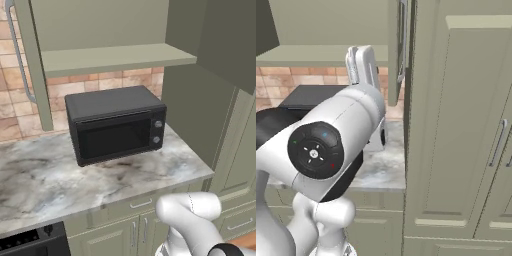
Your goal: Open the cabinet and move the ladle to the pot. Then close the cabinet.
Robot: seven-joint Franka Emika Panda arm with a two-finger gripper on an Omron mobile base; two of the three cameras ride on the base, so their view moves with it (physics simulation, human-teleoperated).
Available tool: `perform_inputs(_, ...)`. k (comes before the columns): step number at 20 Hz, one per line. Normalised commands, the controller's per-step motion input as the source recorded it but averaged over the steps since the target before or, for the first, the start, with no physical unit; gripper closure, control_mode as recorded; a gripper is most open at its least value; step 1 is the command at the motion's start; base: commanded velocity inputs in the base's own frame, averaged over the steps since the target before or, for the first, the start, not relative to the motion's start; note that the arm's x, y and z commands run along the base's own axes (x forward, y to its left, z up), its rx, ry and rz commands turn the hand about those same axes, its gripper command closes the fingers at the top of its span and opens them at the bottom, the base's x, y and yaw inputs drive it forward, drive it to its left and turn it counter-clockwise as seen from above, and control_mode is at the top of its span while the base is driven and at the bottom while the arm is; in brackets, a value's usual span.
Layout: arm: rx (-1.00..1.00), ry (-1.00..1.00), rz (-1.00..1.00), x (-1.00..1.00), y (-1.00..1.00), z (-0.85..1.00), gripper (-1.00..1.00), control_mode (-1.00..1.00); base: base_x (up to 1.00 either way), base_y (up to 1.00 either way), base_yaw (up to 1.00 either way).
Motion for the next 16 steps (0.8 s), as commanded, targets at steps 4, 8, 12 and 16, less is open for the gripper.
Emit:
perform_inputs(4,0.06,0.00,0.00,0.08,-0.03,0.00,-1.00,-1.00,0.00,0.00,0.00)
perform_inputs(8,0.07,0.00,0.00,0.03,-0.01,-0.01,-1.00,-1.00,0.00,0.00,0.00)
perform_inputs(12,0.09,0.00,0.00,0.00,-0.06,-0.05,-1.00,-1.00,0.00,0.00,0.00)
perform_inputs(16,0.09,0.00,0.00,0.02,-0.17,-0.04,-1.00,-1.00,0.00,0.00,0.00)
